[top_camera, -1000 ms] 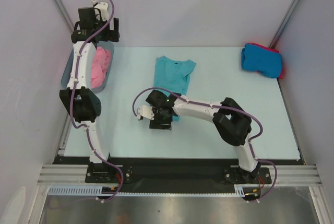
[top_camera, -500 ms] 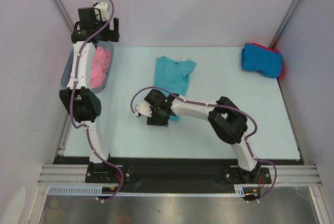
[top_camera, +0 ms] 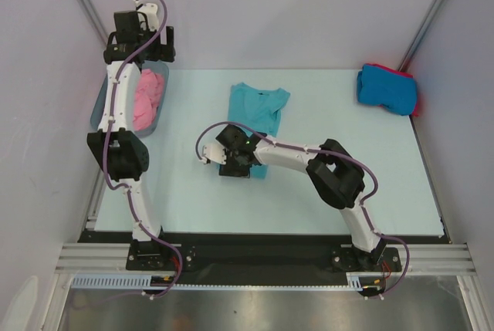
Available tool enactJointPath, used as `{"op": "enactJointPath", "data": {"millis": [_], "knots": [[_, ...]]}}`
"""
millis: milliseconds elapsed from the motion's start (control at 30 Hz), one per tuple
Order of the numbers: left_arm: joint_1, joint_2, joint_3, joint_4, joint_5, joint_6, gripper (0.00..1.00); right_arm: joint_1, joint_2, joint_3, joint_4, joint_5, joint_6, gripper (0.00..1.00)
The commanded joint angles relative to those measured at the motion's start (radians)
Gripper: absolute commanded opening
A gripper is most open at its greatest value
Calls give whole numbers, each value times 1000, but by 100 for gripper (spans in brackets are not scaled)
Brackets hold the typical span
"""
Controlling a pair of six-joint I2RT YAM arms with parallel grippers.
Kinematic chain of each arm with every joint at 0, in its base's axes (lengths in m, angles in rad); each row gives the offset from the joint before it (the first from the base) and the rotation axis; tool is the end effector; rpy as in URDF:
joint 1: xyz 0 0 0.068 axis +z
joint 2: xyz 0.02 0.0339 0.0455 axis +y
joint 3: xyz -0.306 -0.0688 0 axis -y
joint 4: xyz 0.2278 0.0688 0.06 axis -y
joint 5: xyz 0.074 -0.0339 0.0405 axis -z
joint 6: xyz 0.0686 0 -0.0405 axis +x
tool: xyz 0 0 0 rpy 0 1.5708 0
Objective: Fold and stack the t-shirts
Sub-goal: Fold the tshirt
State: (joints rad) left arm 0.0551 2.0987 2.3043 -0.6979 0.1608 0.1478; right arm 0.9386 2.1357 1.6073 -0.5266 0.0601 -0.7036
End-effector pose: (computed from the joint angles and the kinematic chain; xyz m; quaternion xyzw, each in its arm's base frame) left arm 0.5096 0.0171 0.4161 0.0808 0.8525 -0.0167 0.5162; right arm 0.2876 0.3857 0.1850 -0.7021 0.6642 0.0010 0.2566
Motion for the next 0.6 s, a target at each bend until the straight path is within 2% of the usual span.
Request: {"op": "enactJointPath", "data": {"millis": [0,100,133,200,233,267,400,500,533,567], "knots": [[15,-28,44,24,13,-5,100,-23,24,-1,-58,20,-36,70],[17,-22,47,26,14,-7,100,-29,27,-10,-62,9,-46,63],[15,-19,52,28,13,-7,100,-29,32,-7,-62,7,-48,49],[15,-16,53,28,13,-5,100,-26,49,5,-76,4,-47,29],[15,-14,56,28,13,-4,100,-26,50,22,-82,-3,-43,6],[18,-11,60,28,13,-2,100,-26,50,31,-93,-8,-40,0],[19,3,78,31,14,-1,100,-24,50,118,-189,-81,-59,0],[19,12,89,37,14,-1,100,-29,70,253,-375,-179,-109,0],[20,14,89,35,16,-1,100,-40,85,307,-497,-210,-120,0],[20,14,90,37,16,1,100,-44,101,401,-551,-238,-126,0]]}}
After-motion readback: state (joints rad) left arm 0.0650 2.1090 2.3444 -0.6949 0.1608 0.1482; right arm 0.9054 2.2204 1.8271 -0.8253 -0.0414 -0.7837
